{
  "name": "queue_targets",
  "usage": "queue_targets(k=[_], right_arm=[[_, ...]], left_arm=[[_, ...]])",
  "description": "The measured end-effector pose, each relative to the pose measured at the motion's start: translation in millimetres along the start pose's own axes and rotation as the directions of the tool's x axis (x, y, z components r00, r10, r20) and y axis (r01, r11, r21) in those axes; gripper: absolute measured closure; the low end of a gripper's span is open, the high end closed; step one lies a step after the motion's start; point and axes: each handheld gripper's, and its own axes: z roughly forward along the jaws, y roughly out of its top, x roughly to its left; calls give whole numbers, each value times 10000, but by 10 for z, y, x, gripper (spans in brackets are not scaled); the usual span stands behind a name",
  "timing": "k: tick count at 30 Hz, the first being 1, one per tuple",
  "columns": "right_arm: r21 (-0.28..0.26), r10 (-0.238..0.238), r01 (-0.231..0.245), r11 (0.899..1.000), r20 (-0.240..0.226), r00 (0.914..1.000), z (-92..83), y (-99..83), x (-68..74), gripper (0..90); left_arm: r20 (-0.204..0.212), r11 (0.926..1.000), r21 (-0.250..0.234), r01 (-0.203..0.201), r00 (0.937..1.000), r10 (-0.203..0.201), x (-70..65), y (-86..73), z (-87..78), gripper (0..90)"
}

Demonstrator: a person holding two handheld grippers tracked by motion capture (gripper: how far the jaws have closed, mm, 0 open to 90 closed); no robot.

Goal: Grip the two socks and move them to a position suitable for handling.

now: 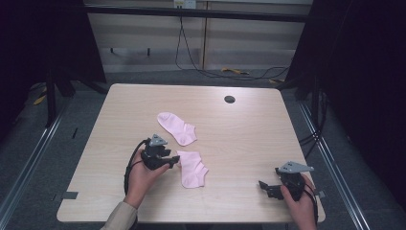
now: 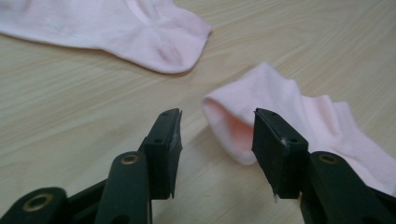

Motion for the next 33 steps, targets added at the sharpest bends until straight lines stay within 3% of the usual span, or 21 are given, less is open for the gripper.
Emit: queue_targets(k=[4,6,8,9,10,11,12,13,14,15,18,20,22,24,25,27,28,29,31,32,33], right_arm=[[1,-5,5,10000,-5,10000,-1,-1,1,127],[0,-5,5,10000,-4,10000,-1,-1,1,127],[1,-4,4,10000,-4,10000,-1,-1,1,127],[-1,-8,8,10000,-5,10000,-1,-1,1,127],[6,-12,12,10000,3,10000,-3,-2,3,127],[-5,-29,29,10000,-5,10000,-2,-3,2,127],[-5,-29,29,10000,-5,10000,-2,-3,2,127],[4,-16,16,10000,-2,10000,-3,-3,2,127],[4,-16,16,10000,-2,10000,-3,-3,2,127],[5,-14,14,10000,-2,10000,-3,-3,3,127],[12,-2,2,10000,5,10000,-4,-3,4,128],[6,-7,7,10000,-2,10000,-3,-3,4,127],[6,-4,4,10000,0,10000,-4,-3,5,127],[8,-2,2,10000,-2,10000,-4,-3,5,127],[7,-7,7,10000,-3,10000,-4,-3,4,127],[5,-6,6,10000,-6,10000,-4,-3,4,127],[6,-8,8,10000,-5,10000,-4,-3,4,127],[5,-7,7,10000,-6,10000,-4,-4,4,127],[5,-5,5,10000,-7,10000,-4,-4,4,127],[6,-7,7,10000,-6,10000,-4,-4,4,127],[5,-5,5,10000,-5,10000,-4,-3,4,127]], left_arm=[[88,9993,356,-148,9999,145,-22,15,93,527],[290,9996,278,-94,9995,86,-40,13,115,527],[220,9994,304,-173,9996,167,-55,18,113,543],[19,9992,230,-331,9995,331,-80,30,97,543],[-234,9968,31,-797,9965,798,-134,78,24,526],[-234,9968,31,-797,9965,798,-134,78,24,506],[-232,9939,-95,-1097,9937,1095,-173,108,-19,506],[182,9847,-296,-1717,9849,1723,-286,157,-80,477],[182,9847,-296,-1717,9849,1723,-286,157,-80,468],[665,9764,-367,-2128,9744,2149,-416,162,-84,462],[1194,9699,-138,-2432,9626,2431,-587,103,-6,456],[1287,9685,-15,-2490,9604,2471,-622,72,42,456],[1465,9628,484,-2657,9554,2563,-666,-35,188,456],[1447,9606,656,-2701,9551,2587,-677,-76,234,455],[1461,9551,630,-2895,9494,2781,-680,-115,277,449],[1395,9558,611,-2875,9507,2770,-682,-118,277,470],[1314,9593,634,-2752,9552,2653,-688,-116,270,470],[1278,9591,754,-2729,9565,2621,-687,-105,260,561],[1323,9551,824,-2844,9531,2724,-684,-94,252,750],[1303,9523,1043,-2869,9532,2729,-677,-79,237,750],[1322,9609,1306,-2443,9648,2273,-651,-55,216,852]])
